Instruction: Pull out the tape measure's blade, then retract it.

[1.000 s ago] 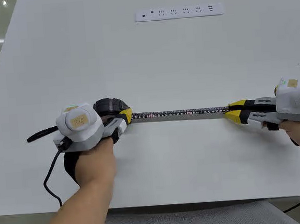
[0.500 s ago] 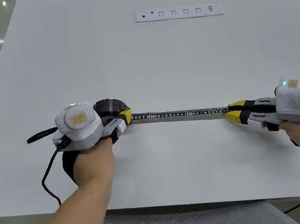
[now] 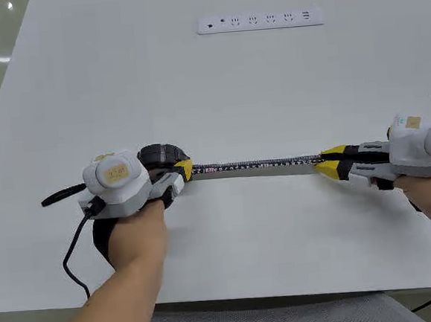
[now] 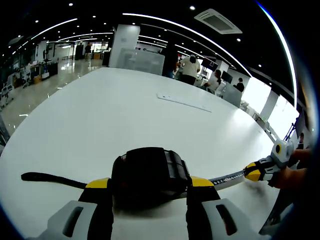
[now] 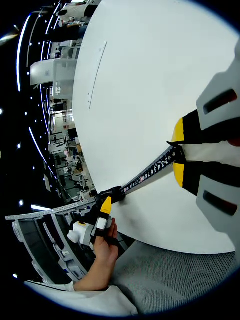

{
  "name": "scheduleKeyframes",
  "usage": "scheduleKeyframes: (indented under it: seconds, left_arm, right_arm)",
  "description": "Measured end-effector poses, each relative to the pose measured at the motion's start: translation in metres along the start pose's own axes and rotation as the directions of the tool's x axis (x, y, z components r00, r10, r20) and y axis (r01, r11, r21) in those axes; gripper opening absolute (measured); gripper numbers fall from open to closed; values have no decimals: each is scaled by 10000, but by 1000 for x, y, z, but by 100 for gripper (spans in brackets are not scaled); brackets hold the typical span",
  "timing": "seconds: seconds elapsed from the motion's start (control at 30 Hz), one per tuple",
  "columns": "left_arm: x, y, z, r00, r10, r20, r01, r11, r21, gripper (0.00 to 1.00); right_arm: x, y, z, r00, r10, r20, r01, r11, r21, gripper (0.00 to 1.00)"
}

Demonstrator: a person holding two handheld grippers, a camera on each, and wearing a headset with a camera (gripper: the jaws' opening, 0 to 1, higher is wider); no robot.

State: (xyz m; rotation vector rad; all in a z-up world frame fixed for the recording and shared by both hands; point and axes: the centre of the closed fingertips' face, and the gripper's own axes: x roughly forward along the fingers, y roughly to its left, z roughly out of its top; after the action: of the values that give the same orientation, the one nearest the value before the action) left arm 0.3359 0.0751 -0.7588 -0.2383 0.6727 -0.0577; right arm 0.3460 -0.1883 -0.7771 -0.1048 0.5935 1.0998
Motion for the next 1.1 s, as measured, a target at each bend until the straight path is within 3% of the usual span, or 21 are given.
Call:
scheduleKeyframes:
  seconds: [0.77,1.1]
  left_arm:
    - [-2,-1,-1,10000,-83,31,84,9993,-370,55]
    - [-3,-2,-1,9998,-175,59,178,9985,-510,54]
  right_arm:
    - [31,17,24,9983,375,448,-376,9993,11,8]
    - [32,17,27,9980,324,546,-333,9993,159,8]
